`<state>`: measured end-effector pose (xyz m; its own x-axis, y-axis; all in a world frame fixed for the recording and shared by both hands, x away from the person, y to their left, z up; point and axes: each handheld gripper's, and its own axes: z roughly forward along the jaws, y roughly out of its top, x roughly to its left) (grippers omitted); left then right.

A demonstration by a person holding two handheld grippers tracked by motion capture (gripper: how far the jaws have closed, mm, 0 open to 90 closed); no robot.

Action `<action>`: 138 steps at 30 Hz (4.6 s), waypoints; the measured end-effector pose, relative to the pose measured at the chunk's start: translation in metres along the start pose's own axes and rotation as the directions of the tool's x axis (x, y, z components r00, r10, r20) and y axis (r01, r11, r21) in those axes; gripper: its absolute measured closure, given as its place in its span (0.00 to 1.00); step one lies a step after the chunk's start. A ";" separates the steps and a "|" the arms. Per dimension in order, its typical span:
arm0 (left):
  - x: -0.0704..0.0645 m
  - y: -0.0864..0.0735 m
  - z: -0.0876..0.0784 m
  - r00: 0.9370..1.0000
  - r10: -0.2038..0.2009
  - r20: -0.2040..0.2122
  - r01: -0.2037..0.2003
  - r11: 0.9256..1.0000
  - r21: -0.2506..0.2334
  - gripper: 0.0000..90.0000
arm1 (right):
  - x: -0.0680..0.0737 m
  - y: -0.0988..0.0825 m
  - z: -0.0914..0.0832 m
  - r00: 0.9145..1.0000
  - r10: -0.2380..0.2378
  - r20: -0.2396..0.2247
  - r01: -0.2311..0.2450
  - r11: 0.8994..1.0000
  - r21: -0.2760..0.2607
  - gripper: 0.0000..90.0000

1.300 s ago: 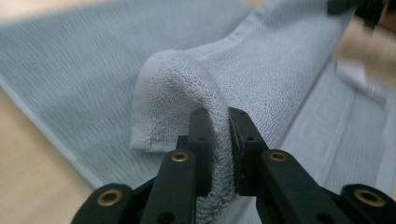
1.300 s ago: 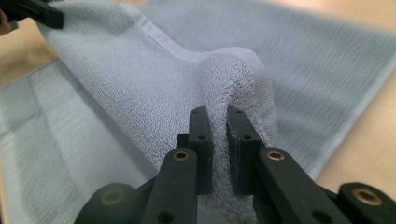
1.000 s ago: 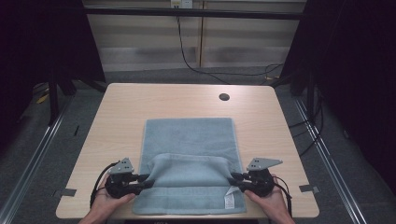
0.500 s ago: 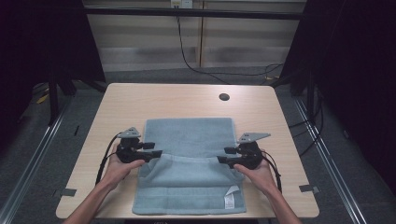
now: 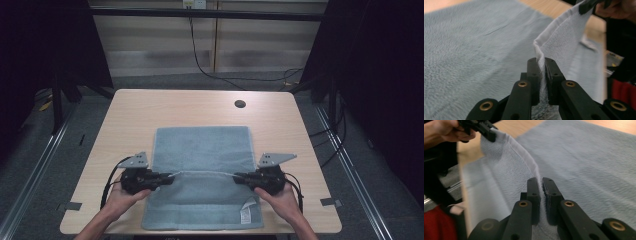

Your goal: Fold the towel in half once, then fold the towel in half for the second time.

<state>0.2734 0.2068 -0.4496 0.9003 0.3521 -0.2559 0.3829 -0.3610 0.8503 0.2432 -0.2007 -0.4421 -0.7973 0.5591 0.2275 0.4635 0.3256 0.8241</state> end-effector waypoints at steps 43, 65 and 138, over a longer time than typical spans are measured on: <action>0.042 -0.037 0.022 0.975 -0.094 -0.202 0.126 0.980 0.152 0.70 | -0.028 -0.033 0.045 0.987 0.031 0.155 -0.061 0.979 0.193 0.62; 0.146 0.010 0.022 0.887 -0.248 -0.388 0.274 0.962 0.012 0.48 | -0.146 0.026 0.051 0.938 0.130 0.323 -0.158 0.985 0.064 0.49; 0.000 -0.018 -0.043 0.988 -0.080 -0.129 0.067 0.993 -0.101 0.66 | -0.012 -0.032 -0.050 0.991 0.079 0.106 -0.070 0.994 -0.085 0.77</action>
<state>0.2576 0.2508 -0.4455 0.8328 0.4879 -0.2617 0.4196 -0.2479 0.8732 0.2184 -0.2557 -0.4458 -0.7123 0.6611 0.2356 0.4841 0.2197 0.8470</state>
